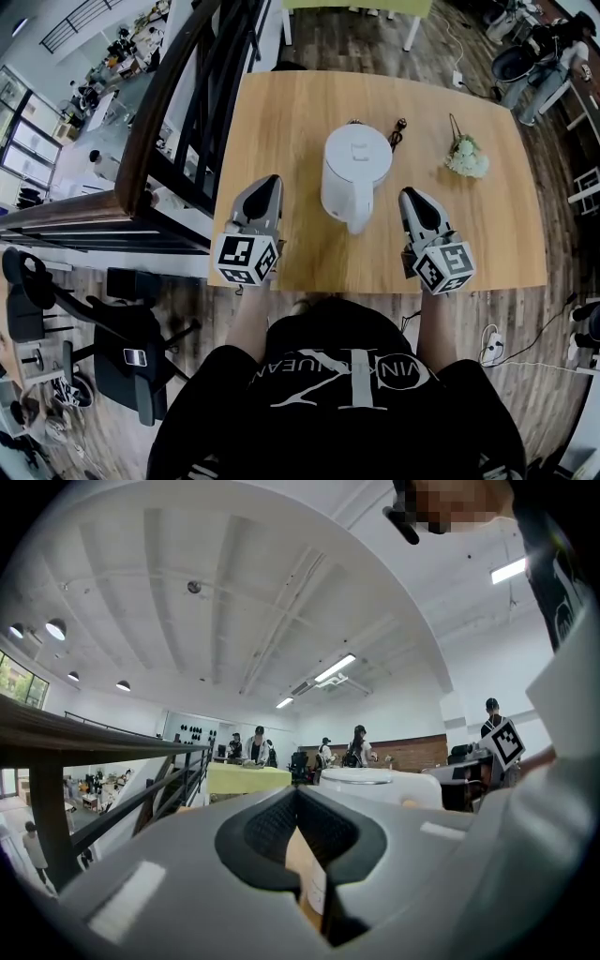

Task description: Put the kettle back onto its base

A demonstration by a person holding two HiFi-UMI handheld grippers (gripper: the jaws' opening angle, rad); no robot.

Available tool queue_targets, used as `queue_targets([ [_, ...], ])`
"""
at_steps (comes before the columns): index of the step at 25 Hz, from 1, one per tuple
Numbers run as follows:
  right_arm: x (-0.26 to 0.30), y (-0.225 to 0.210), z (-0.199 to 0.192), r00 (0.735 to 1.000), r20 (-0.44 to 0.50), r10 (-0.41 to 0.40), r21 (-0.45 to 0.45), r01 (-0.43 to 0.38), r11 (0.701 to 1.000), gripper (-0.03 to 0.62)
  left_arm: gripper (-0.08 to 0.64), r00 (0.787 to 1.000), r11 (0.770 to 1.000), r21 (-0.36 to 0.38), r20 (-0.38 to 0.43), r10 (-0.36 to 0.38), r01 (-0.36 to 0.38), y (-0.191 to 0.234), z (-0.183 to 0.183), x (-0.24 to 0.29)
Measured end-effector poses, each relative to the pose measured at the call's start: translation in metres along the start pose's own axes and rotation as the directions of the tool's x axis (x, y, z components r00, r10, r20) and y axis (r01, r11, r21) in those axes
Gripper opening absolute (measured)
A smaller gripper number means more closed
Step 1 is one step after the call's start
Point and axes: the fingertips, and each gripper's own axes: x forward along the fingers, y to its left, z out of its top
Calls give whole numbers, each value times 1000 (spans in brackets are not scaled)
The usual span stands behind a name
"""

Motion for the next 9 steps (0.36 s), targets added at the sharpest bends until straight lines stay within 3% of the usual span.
queue_targets([
  [9, 6, -8, 2, 1000, 1, -10, 3, 10, 1000, 37, 12, 1000, 1000, 0, 3, -5, 5, 0, 1, 10],
])
